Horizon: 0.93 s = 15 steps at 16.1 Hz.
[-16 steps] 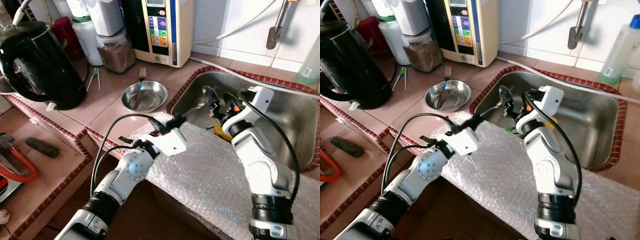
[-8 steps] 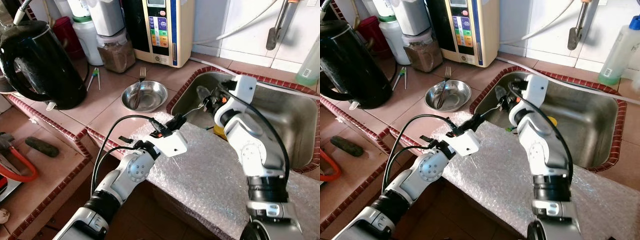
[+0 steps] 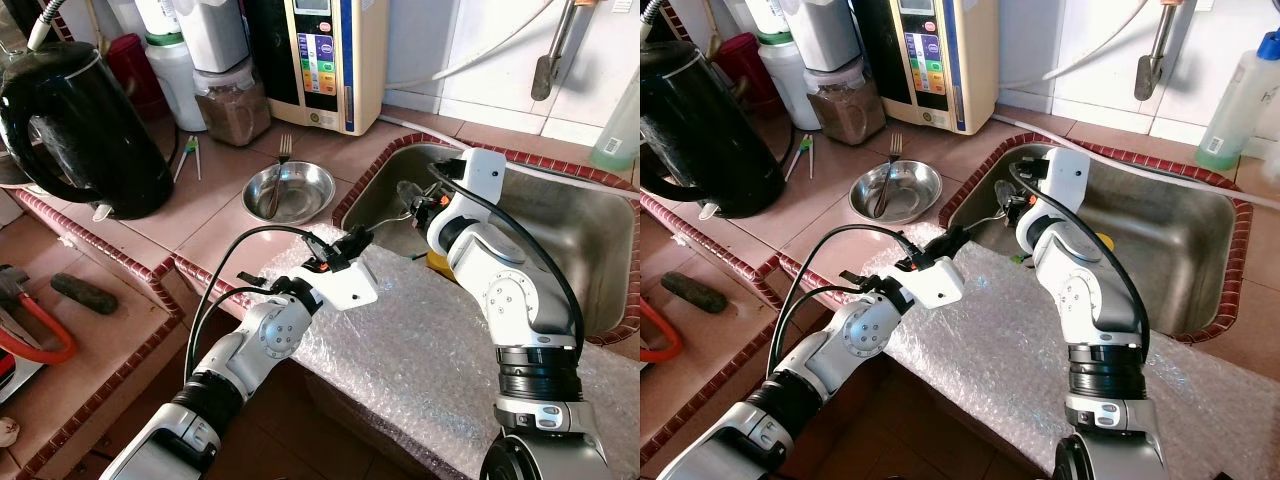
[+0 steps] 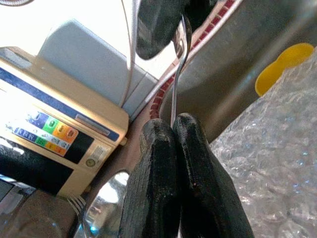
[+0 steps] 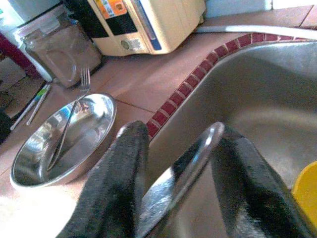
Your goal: Kitchen organization
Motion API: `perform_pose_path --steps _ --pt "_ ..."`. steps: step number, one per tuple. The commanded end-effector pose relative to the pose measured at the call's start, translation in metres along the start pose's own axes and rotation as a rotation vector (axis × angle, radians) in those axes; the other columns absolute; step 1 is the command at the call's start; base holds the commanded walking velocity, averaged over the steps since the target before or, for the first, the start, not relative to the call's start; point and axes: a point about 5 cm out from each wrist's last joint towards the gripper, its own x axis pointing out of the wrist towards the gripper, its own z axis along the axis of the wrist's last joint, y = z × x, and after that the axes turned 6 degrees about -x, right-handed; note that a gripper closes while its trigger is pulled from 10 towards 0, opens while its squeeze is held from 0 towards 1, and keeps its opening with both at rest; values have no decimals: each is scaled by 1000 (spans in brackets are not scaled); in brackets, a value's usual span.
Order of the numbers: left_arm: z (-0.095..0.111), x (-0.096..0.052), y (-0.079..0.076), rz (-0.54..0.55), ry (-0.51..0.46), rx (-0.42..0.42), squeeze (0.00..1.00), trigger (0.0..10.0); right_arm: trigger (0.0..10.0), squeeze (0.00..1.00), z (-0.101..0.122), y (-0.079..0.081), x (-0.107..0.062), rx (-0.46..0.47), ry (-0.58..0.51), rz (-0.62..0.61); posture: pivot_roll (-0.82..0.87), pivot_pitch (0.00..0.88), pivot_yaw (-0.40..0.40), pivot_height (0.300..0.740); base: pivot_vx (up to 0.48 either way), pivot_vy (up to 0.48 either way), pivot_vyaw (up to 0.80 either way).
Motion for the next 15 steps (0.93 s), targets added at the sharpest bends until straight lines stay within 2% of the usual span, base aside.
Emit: perform_pose_path --steps 1,8,15 --pt "-12 -4 8 35 60 19 0 0 0 0 8 0 -2 -6 -17 -13 -168 45 114 740 0 0 0" --pt "-26 -7 12 94 162 33 0 0 0 0 10 1 -2 16 -21 -12 -167 49 108 740 0 0 0" --pt "-30 -7 12 114 193 10 0 0 0 0 12 2 -2 47 -27 -23 -167 53 109 740 0 0 0"
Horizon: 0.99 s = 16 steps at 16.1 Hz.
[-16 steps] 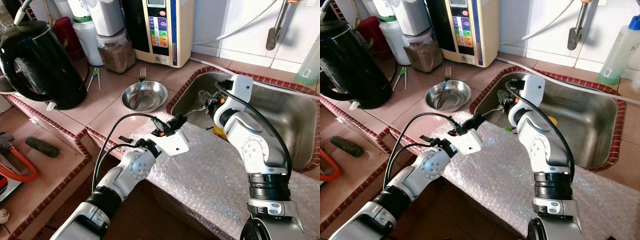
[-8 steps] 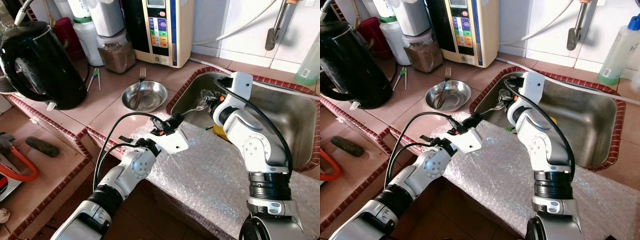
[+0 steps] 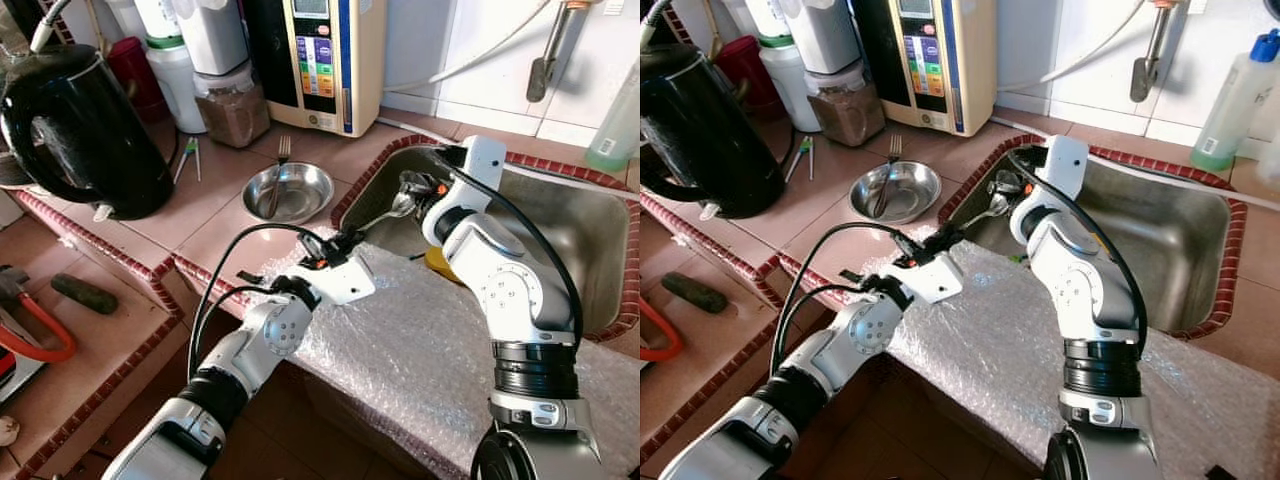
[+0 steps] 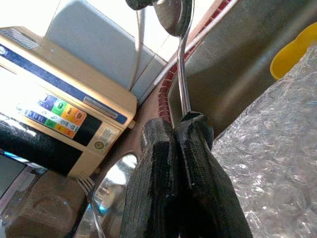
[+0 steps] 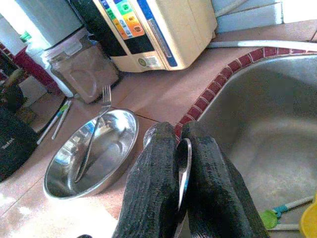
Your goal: Kitchen organization
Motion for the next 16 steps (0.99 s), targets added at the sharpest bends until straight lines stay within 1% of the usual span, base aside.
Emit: perform_pose_path --steps 1,2,3,4,6,7,8,9,10,11,12,13,14,15,16 --pt "-22 -7 12 65 112 -3 0 0 0 0 1 -8 -2 -1 7 -56 -168 56 110 740 0 0 0" --pt "-22 -7 11 67 119 -25 0 0 0 0 2 -9 -2 12 -1 -63 -167 57 110 740 0 0 0" --pt "-22 -6 10 62 126 -51 0 2980 0 0 3 -11 -1 21 -6 -72 -166 57 110 740 0 0 0" --pt "-20 -6 8 55 130 -136 1000 10000 0 0 3 -13 -1 27 -12 -82 -166 57 110 740 0 0 0" --pt "-15 -5 5 14 103 -222 1000 10000 0 0 4 -14 -1 36 -21 -89 -166 57 110 740 0 0 0" --pt "-8 -4 4 -17 70 -278 1000 10000 0 0 5 -14 -1 45 -28 -95 -164 61 111 740 0 0 0" --pt "-2 -3 7 -31 39 -311 1000 10000 0 0 6 -15 -1 65 -43 -104 -164 61 111 740 0 0 0" --pt "-1 -2 10 -27 33 -339 1000 10000 0 0 5 -16 -1 80 -47 -110 -164 61 111 740 0 0 0" --pt "2 -1 15 -31 22 -360 1000 10000 0 0 4 -20 -1 117 -58 -122 -158 62 113 740 0 0 0" --pt "3 0 18 -31 8 -360 1000 10000 0 0 3 -21 -1 140 -54 -119 -158 62 113 740 0 0 0" --pt "3 0 20 -21 9 -387 1000 10000 0 0 0 -22 -1 170 -48 -117 -158 62 113 740 0 0 0" --pt "3 0 21 -23 14 -400 1000 10000 0 0 -5 -23 0 226 -37 -107 -154 60 116 740 0 0 0" --pt "2 -1 21 -22 22 -420 1000 10000 0 0 -7 -23 1 247 -28 -100 -154 60 116 740 0 0 0" --pt "1 -2 22 -22 29 -440 1000 10000 0 0 -10 -23 1 276 -18 -83 -154 60 116 740 0 0 0" --pt "1 -2 22 -19 34 -448 1000 10000 0 0 -14 -20 1 328 -4 -47 -154 60 116 740 0 0 0"
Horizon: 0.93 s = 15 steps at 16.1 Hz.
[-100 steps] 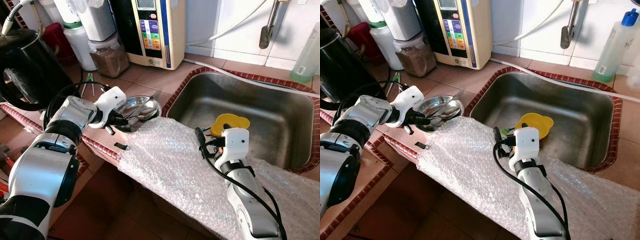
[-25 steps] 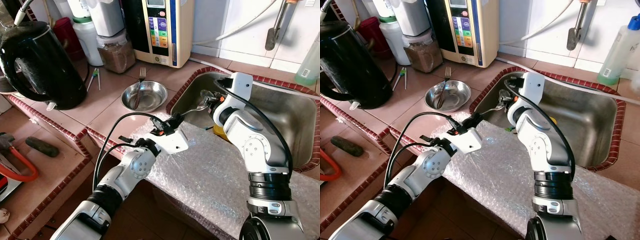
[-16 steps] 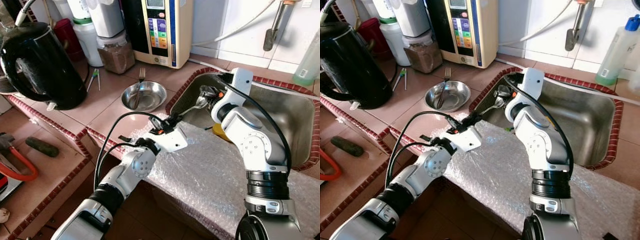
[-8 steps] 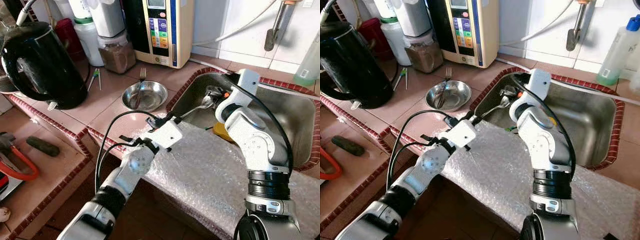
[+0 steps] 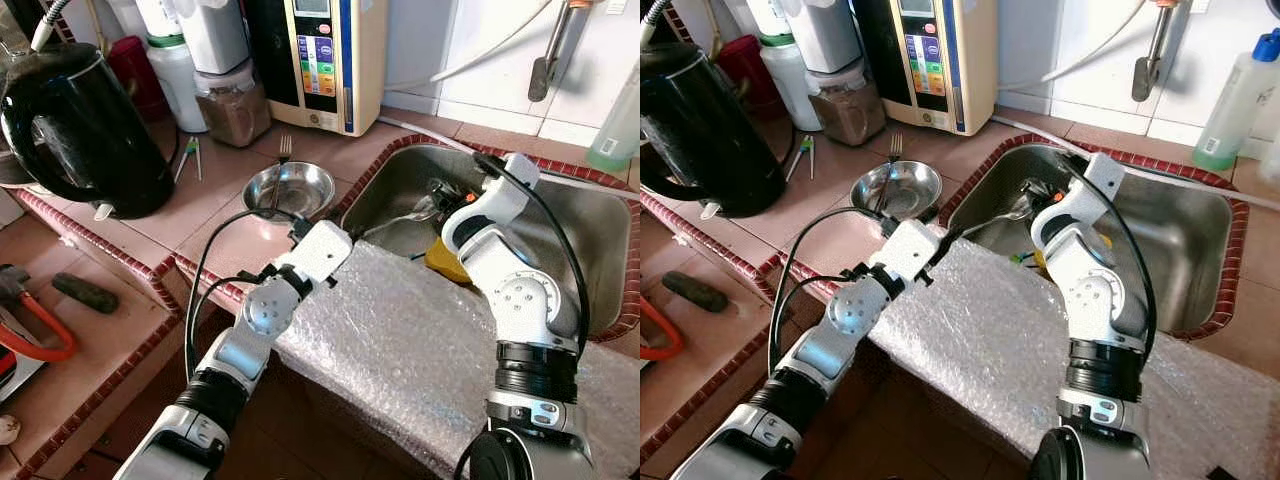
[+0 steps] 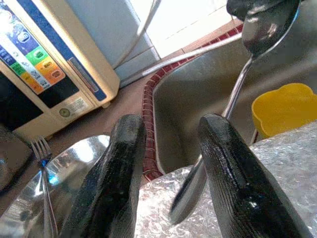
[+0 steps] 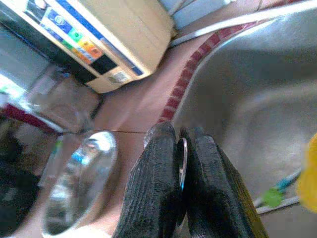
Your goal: Kitchen organization
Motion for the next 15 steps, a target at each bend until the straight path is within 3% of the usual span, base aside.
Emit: perform_pose_path --steps 1,5,8,11,13,14,15 --pt "-4 -4 6 23 25 -39 1000 10000 0 0 -10 4 0 112 45 63 -154 60 116 740 0 0 0" --pt "-3 -5 12 68 27 -107 1000 10000 0 0 -11 1 1 248 17 75 -149 63 112 740 0 0 0" --pt "-2 -8 17 107 27 -158 1000 10000 0 0 0 -9 -1 294 -85 44 -148 65 121 740 0 0 0" --pt "-5 -10 20 126 43 -202 1000 10000 0 0 10 -24 -5 218 -194 -60 -149 64 125 740 0 0 0" --pt "-5 -10 22 132 55 -221 1000 10000 0 0 15 -45 -8 152 -255 -204 -151 63 128 740 0 0 0" --pt "-6 -10 21 131 66 -234 1000 10000 0 0 16 -50 -8 165 -266 -217 -150 62 127 740 0 0 0" --pt "-8 -10 21 130 81 -246 1000 10000 0 0 15 -59 -10 89 -279 -293 -152 61 124 740 0 0 0"
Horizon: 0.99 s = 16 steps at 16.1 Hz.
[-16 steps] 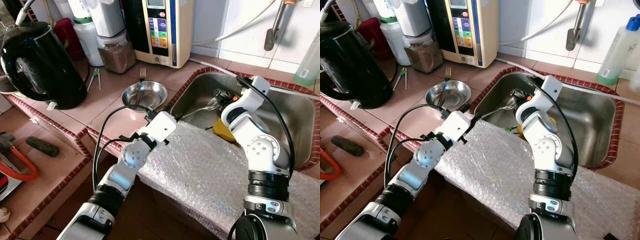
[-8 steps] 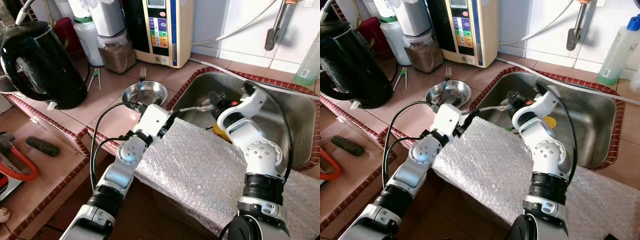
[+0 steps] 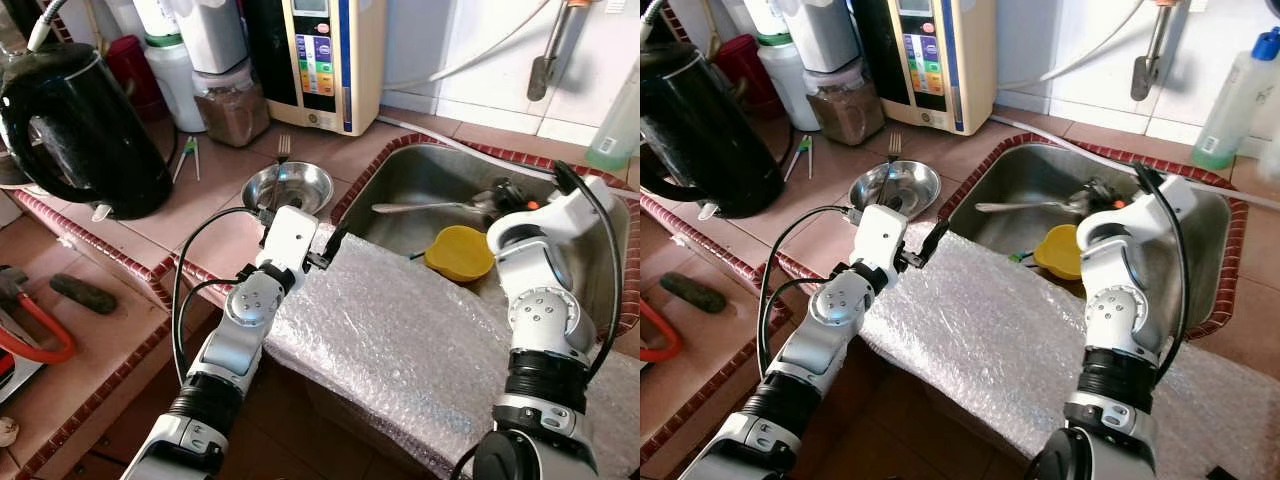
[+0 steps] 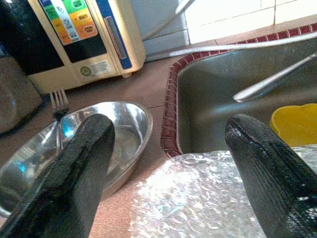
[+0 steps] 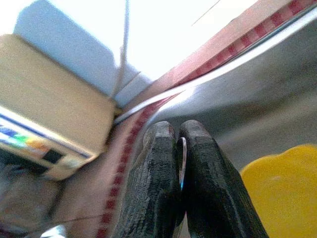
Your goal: Kitchen organization
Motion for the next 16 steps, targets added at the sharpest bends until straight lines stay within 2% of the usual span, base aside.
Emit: perform_pose_path --steps 1,3,4,5,6,7,10,12,16 --pt "-3 -3 4 9 22 -12 1000 10000 0 0 -4 -5 -1 -55 -3 -37 -151 60 123 740 0 0 0" --pt "-9 -3 -1 -65 96 -98 1000 10000 0 0 -8 -21 -1 -334 -25 -136 -150 58 119 740 0 0 0" --pt "-11 -3 -4 -94 125 -153 1000 10000 3882 0 -10 -26 -1 -420 -22 -163 -151 56 116 740 0 0 0" --pt "-10 -4 -13 -169 149 -242 1000 10000 8667 0 -14 -31 -2 -479 -27 -167 -152 56 115 740 0 0 0" --pt "-9 -4 -15 -183 149 -251 1000 10000 9490 231 -16 -32 -2 -493 -30 -166 -152 56 115 740 0 0 0" --pt "-7 -3 -17 -197 146 -245 1000 10000 10000 1000 -18 -32 -3 -493 -31 -154 -153 57 115 740 0 0 0" --pt "0 1 -20 -215 146 -267 1000 10000 10000 1000 -28 -31 -6 -600 -29 -127 -155 59 117 740 0 0 0" --pt "3 0 -24 -272 164 -270 1000 10000 10000 1000 -37 -26 -6 -640 -1 -79 -155 61 118 740 0 0 0" --pt "6 -1 -23 -292 170 -270 1000 10000 10000 1000 -51 -18 -10 -641 51 2 -150 65 122 740 0 0 0"
